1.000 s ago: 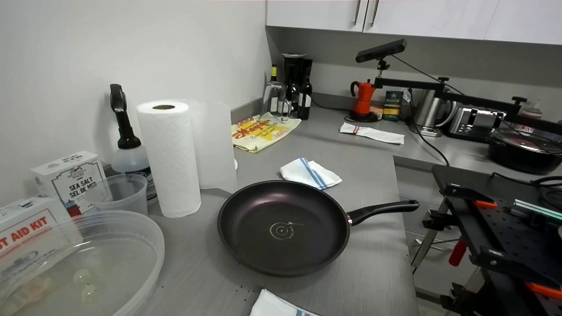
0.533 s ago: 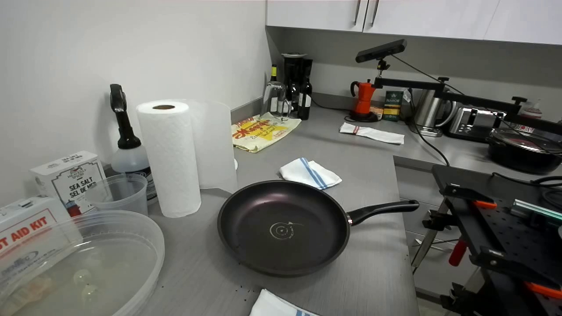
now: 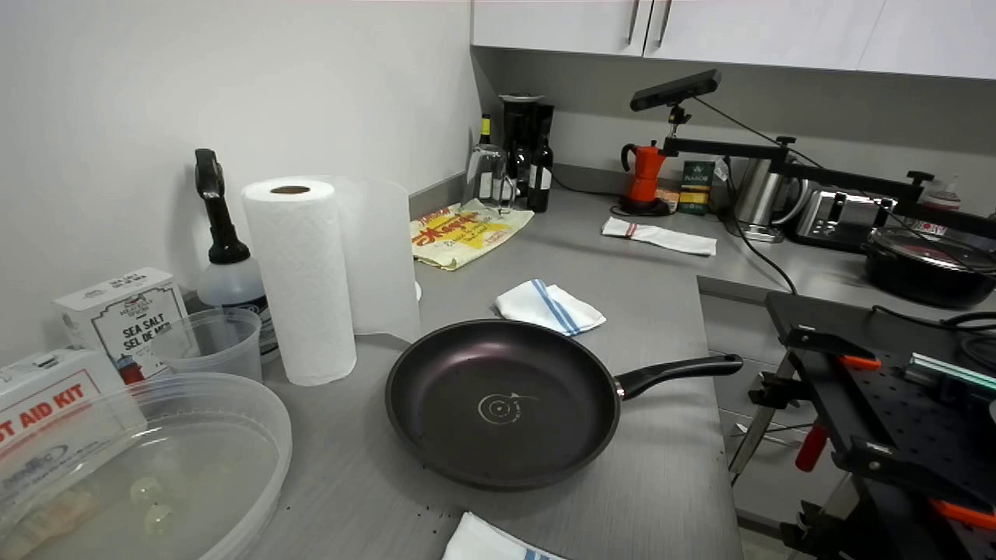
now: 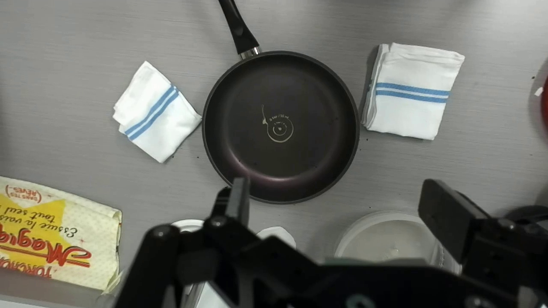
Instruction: Wipe the pan with the towel
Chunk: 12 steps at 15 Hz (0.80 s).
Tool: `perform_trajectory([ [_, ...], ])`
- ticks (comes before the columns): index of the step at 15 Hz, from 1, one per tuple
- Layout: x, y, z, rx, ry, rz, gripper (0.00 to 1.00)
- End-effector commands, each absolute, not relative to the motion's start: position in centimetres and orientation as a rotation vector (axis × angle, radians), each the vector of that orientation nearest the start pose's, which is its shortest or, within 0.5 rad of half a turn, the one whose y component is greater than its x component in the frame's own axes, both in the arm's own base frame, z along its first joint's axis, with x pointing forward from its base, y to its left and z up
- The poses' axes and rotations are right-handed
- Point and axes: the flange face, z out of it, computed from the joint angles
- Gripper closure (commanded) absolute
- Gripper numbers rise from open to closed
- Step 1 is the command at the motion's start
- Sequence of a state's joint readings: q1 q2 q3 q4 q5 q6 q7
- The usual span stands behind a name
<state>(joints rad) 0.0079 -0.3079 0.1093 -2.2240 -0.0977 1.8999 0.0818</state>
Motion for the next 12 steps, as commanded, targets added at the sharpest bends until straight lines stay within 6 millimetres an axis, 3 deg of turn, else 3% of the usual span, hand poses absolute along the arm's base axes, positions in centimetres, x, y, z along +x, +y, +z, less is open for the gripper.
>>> perform_trajectory([
  [1, 46.3, 3.1, 48.7, -3.282, -0.035, 0.036, 0.0],
  [6, 47.3, -1.5, 45.3, -3.253, 0.177, 0.096, 0.0],
  [12, 48.1, -7.8, 40.4, -3.185, 0.59, 0.097, 0.0],
])
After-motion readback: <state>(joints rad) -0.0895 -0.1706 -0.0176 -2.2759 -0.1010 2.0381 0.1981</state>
